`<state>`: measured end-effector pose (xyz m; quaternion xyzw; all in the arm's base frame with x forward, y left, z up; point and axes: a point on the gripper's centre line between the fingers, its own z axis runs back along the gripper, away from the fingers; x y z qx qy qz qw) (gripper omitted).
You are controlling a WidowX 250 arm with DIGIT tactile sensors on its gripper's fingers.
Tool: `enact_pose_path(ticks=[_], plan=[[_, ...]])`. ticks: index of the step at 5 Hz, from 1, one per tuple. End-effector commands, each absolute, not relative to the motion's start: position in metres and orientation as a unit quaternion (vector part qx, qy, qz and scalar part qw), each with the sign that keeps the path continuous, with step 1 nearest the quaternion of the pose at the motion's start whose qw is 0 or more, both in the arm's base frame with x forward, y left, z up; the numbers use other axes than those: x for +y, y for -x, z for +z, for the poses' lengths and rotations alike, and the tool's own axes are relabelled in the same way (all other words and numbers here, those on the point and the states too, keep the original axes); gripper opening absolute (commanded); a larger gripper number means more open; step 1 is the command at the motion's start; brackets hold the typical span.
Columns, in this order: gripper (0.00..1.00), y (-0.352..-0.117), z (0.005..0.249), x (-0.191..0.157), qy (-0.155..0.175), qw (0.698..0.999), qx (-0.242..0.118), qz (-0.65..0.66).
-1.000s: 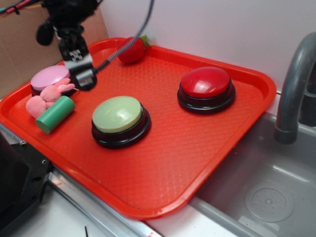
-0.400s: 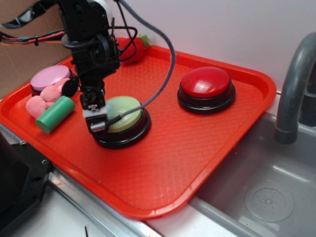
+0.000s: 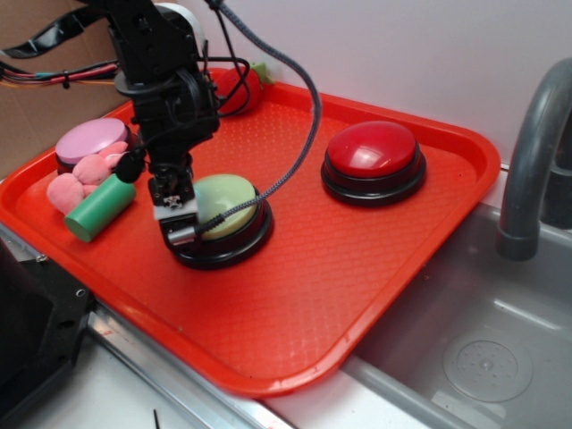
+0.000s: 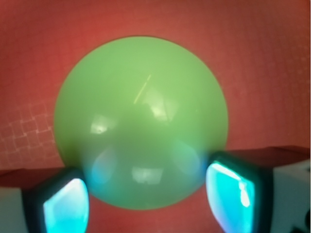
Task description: Push the green button.
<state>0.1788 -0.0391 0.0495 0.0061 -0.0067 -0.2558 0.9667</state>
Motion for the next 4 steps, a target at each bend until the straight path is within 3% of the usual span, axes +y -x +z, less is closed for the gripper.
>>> enact_pose_path(ticks=[1, 2, 4], plan=[[1.0, -0.185, 0.035, -0.042, -0.009, 0.968, 0.001, -0.25], [1.0, -0.186, 0.045, -0.039, -0.003, 0.969, -0.001, -0.249], [1.0, -0.187, 0.112, -0.028, -0.012, 0.98, -0.029, -0.198]])
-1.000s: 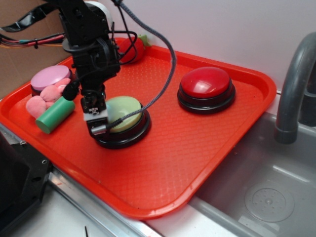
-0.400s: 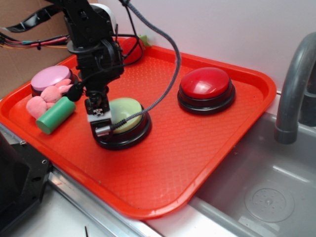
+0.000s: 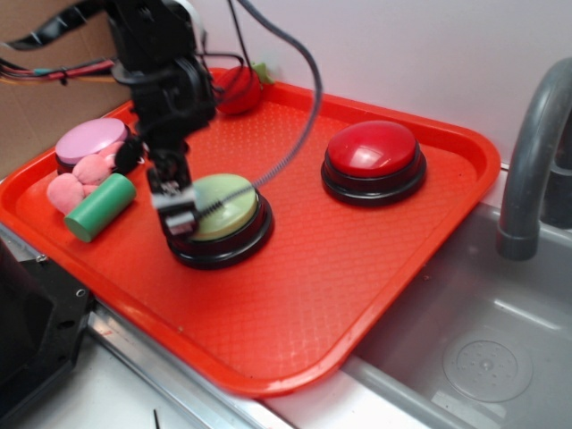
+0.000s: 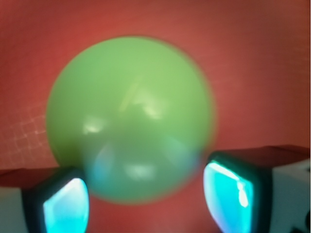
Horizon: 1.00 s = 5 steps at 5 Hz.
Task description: Push the green button.
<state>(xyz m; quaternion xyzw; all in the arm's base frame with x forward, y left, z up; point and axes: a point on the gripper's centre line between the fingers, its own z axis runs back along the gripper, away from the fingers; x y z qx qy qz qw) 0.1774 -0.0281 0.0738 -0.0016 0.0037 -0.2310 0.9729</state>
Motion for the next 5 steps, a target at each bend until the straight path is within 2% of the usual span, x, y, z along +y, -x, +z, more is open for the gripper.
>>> enact_pose_path(ticks=[1, 2, 5], plan=[[1.0, -0.19, 0.119, -0.026, -0.022, 0.983, -0.027, -0.182], [1.0, -0.185, 0.135, -0.022, -0.015, 0.983, -0.029, -0.179], [1.0, -0.179, 0.157, -0.009, -0.004, 0.989, -0.021, -0.147]])
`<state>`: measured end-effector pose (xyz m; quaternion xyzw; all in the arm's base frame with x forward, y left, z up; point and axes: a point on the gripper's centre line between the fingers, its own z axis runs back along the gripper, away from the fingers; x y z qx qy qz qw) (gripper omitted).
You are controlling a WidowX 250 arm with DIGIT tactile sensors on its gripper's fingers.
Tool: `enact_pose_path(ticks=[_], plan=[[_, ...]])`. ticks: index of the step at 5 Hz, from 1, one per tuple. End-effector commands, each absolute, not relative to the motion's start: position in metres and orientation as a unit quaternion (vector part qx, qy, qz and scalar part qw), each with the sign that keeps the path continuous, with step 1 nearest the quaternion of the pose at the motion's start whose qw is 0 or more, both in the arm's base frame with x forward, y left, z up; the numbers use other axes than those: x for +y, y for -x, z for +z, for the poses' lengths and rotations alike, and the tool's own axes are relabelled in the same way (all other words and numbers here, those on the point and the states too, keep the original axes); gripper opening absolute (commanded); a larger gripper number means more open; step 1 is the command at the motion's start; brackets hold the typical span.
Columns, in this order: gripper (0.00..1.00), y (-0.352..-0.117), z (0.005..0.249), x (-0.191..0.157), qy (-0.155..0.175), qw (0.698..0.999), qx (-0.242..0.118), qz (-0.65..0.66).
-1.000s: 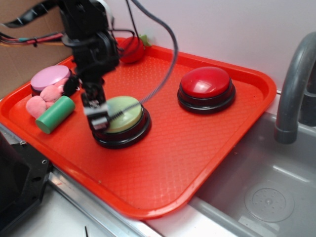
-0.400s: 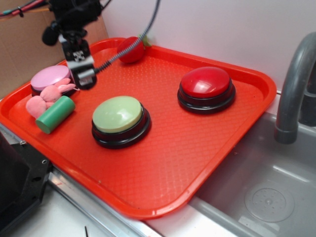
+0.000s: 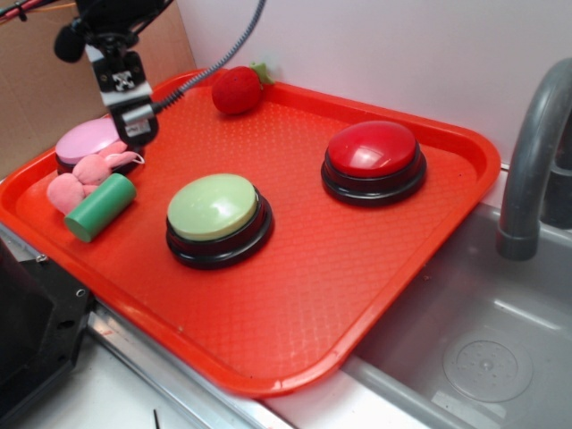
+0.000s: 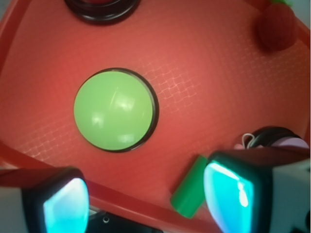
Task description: Push the green button.
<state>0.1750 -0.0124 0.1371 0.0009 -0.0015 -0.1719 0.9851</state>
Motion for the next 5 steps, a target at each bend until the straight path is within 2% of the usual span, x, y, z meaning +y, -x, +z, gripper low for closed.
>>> enact_pose_path(ticks=[1, 2, 5], plan=[[1.0, -0.182, 0.164, -0.001, -0.007, 0.992, -0.02, -0.122], [1.0, -0.185, 0.171, 0.007, -0.006, 0.995, -0.015, -0.096], [1.0, -0.17, 0.197, 0.021, -0.04, 0.999, -0.011, 0.014]])
